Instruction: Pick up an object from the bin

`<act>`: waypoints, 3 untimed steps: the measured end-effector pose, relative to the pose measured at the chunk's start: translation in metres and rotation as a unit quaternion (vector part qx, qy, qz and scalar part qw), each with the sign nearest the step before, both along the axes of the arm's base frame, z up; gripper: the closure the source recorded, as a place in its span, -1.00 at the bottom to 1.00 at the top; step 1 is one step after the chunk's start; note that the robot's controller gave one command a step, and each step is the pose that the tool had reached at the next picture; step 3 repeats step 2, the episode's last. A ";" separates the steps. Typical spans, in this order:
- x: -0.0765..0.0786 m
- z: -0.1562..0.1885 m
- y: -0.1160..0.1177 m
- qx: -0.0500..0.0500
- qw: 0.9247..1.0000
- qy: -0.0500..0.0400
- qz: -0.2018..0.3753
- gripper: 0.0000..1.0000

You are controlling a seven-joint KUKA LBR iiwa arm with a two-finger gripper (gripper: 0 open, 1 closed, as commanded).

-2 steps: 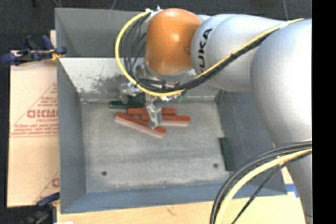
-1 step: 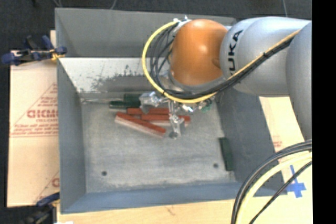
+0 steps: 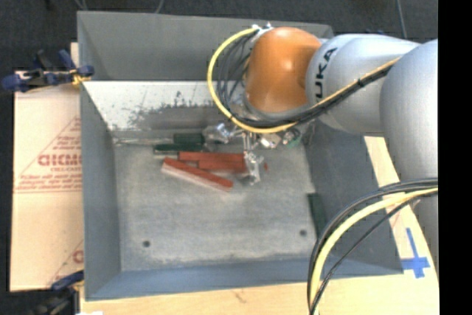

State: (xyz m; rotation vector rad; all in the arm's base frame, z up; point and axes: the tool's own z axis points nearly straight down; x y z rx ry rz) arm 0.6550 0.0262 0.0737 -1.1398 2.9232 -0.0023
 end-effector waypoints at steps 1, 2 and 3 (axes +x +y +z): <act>0.000 0.004 0.003 0.001 1.000 -0.001 0.000 1.00; -0.003 0.188 -0.042 -0.001 0.991 -0.004 0.130 1.00; -0.003 0.188 -0.042 -0.001 0.991 -0.004 0.130 1.00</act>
Offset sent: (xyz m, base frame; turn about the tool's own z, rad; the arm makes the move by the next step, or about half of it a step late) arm 0.0000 0.0000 0.0000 0.0000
